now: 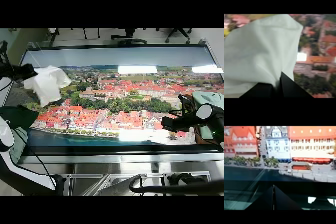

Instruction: Fold the shirts.

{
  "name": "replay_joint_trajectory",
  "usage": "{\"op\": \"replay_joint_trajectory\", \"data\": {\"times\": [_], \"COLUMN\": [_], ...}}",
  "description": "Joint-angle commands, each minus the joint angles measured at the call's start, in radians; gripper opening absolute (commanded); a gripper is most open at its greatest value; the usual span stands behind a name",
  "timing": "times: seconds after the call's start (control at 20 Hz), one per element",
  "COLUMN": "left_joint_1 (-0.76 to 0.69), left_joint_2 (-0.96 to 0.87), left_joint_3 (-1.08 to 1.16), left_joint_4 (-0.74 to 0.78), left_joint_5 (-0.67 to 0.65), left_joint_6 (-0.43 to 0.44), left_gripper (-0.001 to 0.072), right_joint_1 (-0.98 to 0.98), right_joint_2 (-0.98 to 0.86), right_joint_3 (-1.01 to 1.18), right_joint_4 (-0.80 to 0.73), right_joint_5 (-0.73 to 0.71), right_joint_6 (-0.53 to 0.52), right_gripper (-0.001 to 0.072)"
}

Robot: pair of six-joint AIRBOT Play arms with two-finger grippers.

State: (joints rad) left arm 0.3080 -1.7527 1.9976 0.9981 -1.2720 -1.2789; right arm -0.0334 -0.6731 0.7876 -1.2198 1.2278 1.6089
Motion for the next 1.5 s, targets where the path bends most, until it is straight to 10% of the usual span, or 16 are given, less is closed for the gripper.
{"op": "replay_joint_trajectory", "data": {"times": [0.0, 0.6, 0.7, 0.75, 0.8, 0.9, 1.1, 1.45], "left_joint_1": [-0.142, -0.672, -0.641, -0.615, -0.582, -0.52, -0.479, -0.674], "left_joint_2": [0.171, 0.241, 0.203, 0.195, 0.197, 0.227, 0.383, 0.564], "left_joint_3": [-0.06, -0.583, -0.544, -0.509, -0.473, -0.426, -0.613, -1.232], "left_joint_4": [-0.136, -0.127, -0.129, -0.129, -0.127, -0.126, -0.06, -0.084], "left_joint_5": [-0.101, 0.16, 0.114, 0.068, 0.013, -0.102, -0.164, 0.331], "left_joint_6": [0.005, -0.041, -0.12, -0.146, -0.156, -0.18, -0.181, -0.181], "left_gripper": [0.0012, 0.0022, 0.0549, 0.0617, 0.0617, 0.0617, 0.0617, 0.0617], "right_joint_1": [0.0, 0.0, 0.0, 0.0, 0.0, 0.0, 0.0, 0.084], "right_joint_2": [0.001, 0.006, 0.005, 0.0, -0.009, -0.041, -0.163, -0.425], "right_joint_3": [0.004, 0.005, 0.006, 0.01, 0.019, 0.04, 0.053, 0.055], "right_joint_4": [0.017, 0.04, 0.098, 0.129, 0.157, 0.198, 0.346, 0.525], "right_joint_5": [0.003, -0.033, -0.06, -0.068, -0.073, -0.073, -0.098, -0.276], "right_joint_6": [-0.064, -0.146, -0.207, -0.231, -0.243, -0.266, -0.394, -0.594], "right_gripper": [0.0021, 0.0028, 0.0028, 0.0029, 0.0031, 0.028, 0.0302, 0.0339]}}
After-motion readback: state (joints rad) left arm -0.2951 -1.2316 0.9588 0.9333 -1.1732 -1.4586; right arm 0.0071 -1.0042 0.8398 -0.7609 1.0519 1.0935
